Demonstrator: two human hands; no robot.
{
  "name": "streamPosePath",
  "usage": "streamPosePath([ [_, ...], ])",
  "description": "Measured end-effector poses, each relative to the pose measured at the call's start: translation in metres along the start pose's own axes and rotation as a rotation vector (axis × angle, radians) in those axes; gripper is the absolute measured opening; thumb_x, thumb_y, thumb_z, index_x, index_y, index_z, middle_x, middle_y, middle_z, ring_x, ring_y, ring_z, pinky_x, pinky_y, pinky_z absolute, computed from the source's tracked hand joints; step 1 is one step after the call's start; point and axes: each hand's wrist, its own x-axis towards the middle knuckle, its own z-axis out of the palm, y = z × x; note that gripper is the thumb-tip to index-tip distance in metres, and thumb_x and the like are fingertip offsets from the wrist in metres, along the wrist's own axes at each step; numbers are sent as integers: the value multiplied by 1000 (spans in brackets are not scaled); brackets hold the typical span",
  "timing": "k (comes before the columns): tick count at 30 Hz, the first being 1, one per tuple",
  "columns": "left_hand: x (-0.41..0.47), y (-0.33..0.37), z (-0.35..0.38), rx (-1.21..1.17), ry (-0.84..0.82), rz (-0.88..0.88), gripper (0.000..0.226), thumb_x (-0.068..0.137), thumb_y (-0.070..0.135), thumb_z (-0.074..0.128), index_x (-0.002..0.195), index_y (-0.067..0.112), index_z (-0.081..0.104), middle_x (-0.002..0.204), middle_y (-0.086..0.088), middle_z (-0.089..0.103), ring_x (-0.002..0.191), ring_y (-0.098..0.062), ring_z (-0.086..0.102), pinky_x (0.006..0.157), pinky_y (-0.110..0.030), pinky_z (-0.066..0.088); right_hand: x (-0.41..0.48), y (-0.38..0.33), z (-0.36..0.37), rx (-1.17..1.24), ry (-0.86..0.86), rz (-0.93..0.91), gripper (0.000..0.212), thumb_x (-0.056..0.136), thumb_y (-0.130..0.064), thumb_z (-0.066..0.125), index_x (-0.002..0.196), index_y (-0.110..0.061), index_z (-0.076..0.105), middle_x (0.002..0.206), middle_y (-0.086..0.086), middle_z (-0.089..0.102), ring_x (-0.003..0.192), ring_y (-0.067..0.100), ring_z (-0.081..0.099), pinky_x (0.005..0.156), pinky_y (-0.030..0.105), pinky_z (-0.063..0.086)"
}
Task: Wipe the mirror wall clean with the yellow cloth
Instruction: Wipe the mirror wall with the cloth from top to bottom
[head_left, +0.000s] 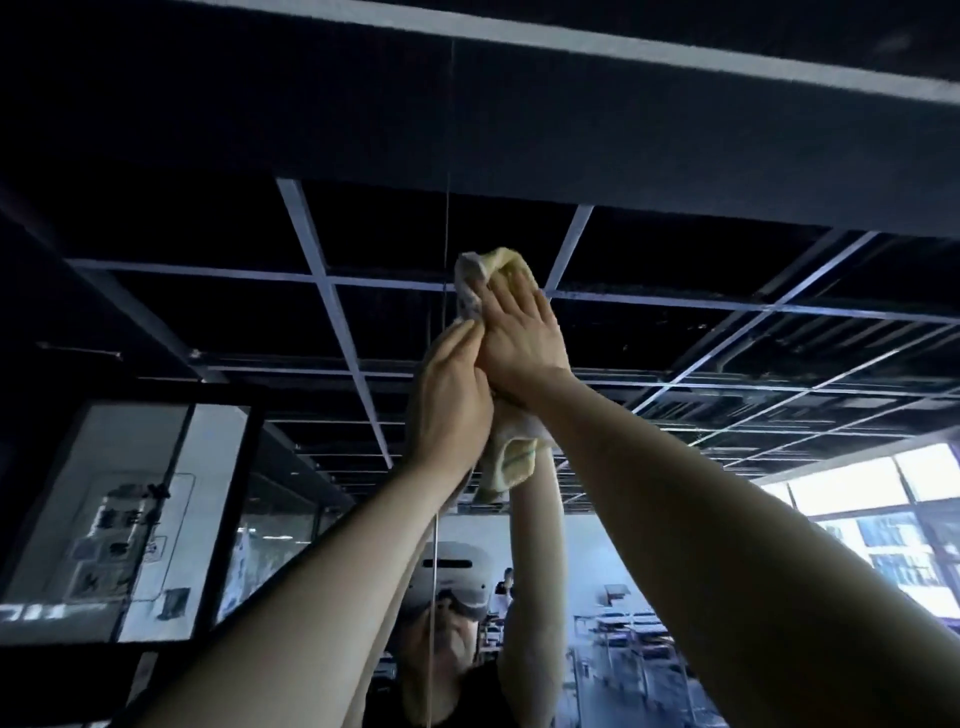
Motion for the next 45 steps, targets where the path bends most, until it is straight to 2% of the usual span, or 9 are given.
streamPosePath([
  [7,-1,20,39,-13,-43,2,45,95,-6,38,139,0,39,148,-11,36,140,-18,26,113,-15,12,-7,78,-1,185,183,-28,49,101,-31,23,146,-14,31,156,5,23,146,19,6,116,29,7],
  [12,-8,26,59,29,-49,-23,45,96,-8,36,139,3,38,149,-6,34,141,-13,22,113,-16,11,-43,179,-15,226,194,178,51,100,-32,29,149,-21,22,155,8,23,143,27,17,116,35,13],
  [14,-9,29,67,57,-43,-23,46,94,-11,36,138,2,40,148,-7,36,140,-13,23,112,-15,11,-38,170,-14,180,158,203,56,99,-29,32,151,-25,12,158,6,13,146,25,4,118,37,3],
  [21,-1,82,111,47,23,16,44,93,-4,36,136,-1,41,144,-13,40,138,-20,29,104,-3,7,-10,150,-4,77,124,-162,51,102,-40,19,149,-21,22,156,0,22,146,20,1,118,33,-2],
  [26,-1,110,157,43,6,8,46,92,-9,39,137,-1,41,146,-10,39,139,-17,27,108,-10,9,-23,244,-9,201,211,2,51,103,-32,22,152,-21,12,156,9,20,146,20,8,116,33,9],
  [29,-5,121,172,72,-17,47,43,96,-1,41,138,3,41,147,-6,38,139,-15,26,106,-6,4,-40,308,-12,185,247,138,49,102,-34,25,149,-22,22,152,12,28,141,26,23,113,36,21],
  [35,-19,127,181,130,-125,148,40,96,0,40,136,2,44,144,-9,42,138,-18,31,111,-19,12,-53,343,-1,184,236,218,53,101,-44,16,151,-27,16,158,2,18,146,16,0,118,37,8],
  [40,-37,125,198,148,-168,190,41,91,-5,47,131,0,49,138,-12,49,132,-25,40,111,-45,32,-133,315,-1,175,261,107,60,96,-43,12,151,-20,18,153,13,29,146,21,6,119,37,4],
  [45,-52,146,203,330,-218,324,45,81,-8,61,124,1,57,129,-11,58,124,-25,51,108,-43,24,-186,310,6,169,170,-41,56,99,-40,16,149,-18,27,153,9,27,145,15,3,119,32,2],
])
